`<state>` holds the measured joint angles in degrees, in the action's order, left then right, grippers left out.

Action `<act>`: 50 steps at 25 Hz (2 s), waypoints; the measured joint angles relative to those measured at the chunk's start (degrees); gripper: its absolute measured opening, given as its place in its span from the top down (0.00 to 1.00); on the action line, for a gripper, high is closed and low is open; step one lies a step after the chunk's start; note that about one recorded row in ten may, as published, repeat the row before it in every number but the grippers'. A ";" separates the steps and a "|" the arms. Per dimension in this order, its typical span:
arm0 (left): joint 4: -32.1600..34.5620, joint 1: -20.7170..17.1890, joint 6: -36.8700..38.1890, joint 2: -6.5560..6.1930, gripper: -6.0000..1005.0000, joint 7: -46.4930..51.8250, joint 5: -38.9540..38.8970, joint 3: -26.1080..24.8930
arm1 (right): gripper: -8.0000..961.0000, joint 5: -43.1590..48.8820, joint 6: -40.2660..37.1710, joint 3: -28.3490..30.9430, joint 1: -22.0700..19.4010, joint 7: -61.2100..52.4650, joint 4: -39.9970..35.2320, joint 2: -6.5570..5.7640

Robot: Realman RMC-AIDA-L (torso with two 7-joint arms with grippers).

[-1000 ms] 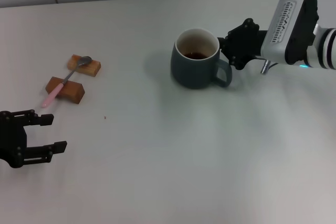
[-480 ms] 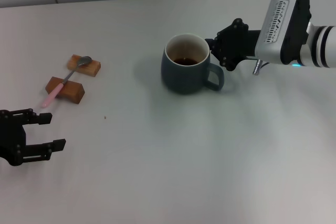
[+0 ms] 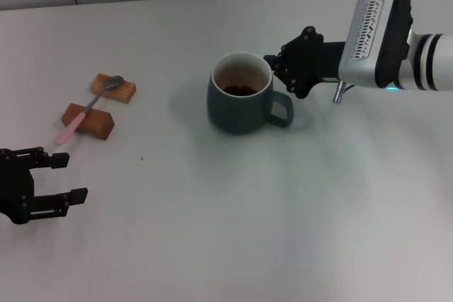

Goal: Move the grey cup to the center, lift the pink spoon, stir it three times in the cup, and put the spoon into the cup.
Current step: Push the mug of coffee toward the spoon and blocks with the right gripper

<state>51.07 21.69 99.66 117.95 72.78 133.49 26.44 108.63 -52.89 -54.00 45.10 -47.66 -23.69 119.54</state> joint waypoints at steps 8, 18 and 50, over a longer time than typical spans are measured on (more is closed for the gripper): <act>0.00 -0.25 0.01 0.00 0.26 0.00 -0.01 0.02 | 0.99 0.00 -0.79 -2.76 0.78 0.00 0.50 0.08; 0.06 -0.34 0.00 0.00 0.26 0.00 -0.07 0.02 | 0.99 -0.07 -3.84 -3.37 1.23 -0.04 1.18 0.08; 0.06 -0.57 0.01 0.00 0.26 -0.01 -0.05 -0.07 | 0.99 -5.79 -8.12 -8.05 -2.08 -0.02 -1.22 0.18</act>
<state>51.12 21.13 99.67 117.95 72.77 133.44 26.37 102.84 -61.01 -62.05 43.02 -47.68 -24.91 119.72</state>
